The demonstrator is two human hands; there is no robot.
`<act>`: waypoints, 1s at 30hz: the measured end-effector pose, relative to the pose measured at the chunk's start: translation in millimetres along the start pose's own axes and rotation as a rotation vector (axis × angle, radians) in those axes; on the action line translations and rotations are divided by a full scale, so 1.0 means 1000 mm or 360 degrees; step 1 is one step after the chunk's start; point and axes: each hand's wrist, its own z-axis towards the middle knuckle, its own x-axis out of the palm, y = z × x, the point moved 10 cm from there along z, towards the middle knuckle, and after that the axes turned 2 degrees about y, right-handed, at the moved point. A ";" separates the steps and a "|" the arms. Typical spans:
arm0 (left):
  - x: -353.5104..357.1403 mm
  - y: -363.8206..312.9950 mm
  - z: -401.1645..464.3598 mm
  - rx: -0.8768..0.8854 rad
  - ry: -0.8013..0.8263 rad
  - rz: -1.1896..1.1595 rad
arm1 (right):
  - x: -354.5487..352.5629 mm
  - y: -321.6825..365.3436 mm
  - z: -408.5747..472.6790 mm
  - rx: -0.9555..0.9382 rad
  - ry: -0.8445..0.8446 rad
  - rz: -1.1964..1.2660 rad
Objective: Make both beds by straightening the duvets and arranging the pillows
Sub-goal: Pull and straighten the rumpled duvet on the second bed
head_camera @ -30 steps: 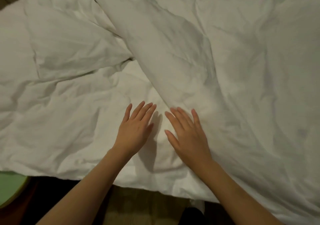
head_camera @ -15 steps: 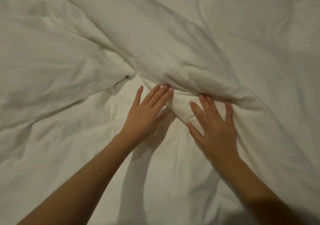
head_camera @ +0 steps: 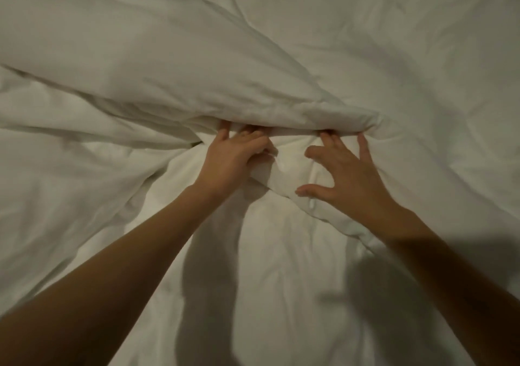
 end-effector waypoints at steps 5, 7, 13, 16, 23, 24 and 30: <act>-0.017 0.002 -0.015 -0.0257 -0.0137 0.0041 | 0.016 0.018 -0.015 -0.0057 0.0026 -0.0228; -0.024 -0.003 -0.028 -0.0282 -0.0156 0.0116 | 0.028 0.033 -0.022 -0.0136 0.0033 -0.0283; -0.043 -0.015 -0.043 -0.0475 -0.0130 0.0163 | 0.013 0.045 -0.036 -0.0257 -0.0100 -0.0018; -0.063 -0.024 -0.057 -0.0629 -0.0079 0.0134 | -0.005 0.053 -0.047 -0.0235 -0.0100 0.0452; -0.124 -0.044 -0.102 -0.1020 0.0601 0.0000 | -0.052 0.116 -0.100 -0.0403 0.0212 0.1170; -0.120 -0.042 -0.112 -0.1079 0.0693 0.0016 | -0.046 0.122 -0.106 -0.0439 0.0248 0.1121; -0.115 -0.076 -0.160 -0.0833 -0.0202 0.0377 | 0.003 0.096 -0.127 -0.0146 0.0039 0.0823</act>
